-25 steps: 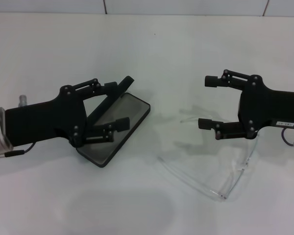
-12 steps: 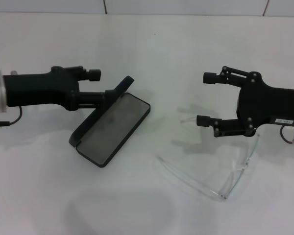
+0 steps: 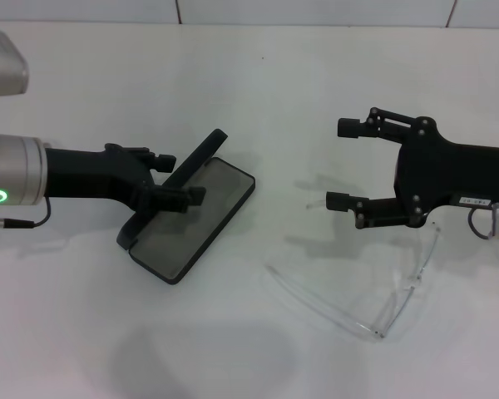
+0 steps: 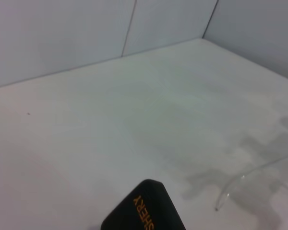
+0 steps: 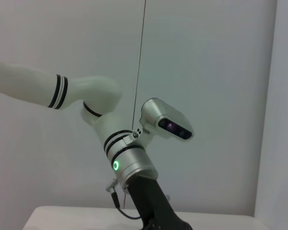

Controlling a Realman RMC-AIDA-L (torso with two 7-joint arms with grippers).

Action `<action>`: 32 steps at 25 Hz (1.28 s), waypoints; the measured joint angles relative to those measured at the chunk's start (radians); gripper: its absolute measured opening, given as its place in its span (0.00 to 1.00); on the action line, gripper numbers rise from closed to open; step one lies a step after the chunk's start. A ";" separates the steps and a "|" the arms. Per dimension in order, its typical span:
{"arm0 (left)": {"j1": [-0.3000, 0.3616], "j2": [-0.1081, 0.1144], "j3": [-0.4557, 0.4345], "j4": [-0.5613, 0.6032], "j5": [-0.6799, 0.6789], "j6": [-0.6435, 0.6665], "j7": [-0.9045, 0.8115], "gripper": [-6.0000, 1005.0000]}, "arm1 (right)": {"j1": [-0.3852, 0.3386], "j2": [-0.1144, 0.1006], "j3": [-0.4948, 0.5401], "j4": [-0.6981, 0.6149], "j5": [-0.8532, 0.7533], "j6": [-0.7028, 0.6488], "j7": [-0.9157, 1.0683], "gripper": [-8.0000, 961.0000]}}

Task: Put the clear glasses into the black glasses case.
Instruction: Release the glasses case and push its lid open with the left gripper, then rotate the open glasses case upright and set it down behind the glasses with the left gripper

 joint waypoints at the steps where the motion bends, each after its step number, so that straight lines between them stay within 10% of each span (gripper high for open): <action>1: -0.001 -0.005 0.000 0.005 0.009 -0.002 -0.001 0.77 | 0.000 0.000 0.000 -0.001 0.000 0.000 0.000 0.91; 14: -0.043 -0.034 0.001 0.014 0.136 -0.079 -0.053 0.69 | -0.001 0.000 -0.006 -0.038 -0.091 -0.007 0.025 0.91; 26: -0.118 -0.018 0.000 0.019 0.130 -0.079 0.016 0.26 | 0.001 0.020 -0.006 -0.078 -0.270 -0.125 0.044 0.91; 32: -0.204 -0.031 0.008 0.007 0.115 -0.102 0.178 0.21 | -0.007 0.029 -0.016 -0.069 -0.272 -0.121 0.014 0.91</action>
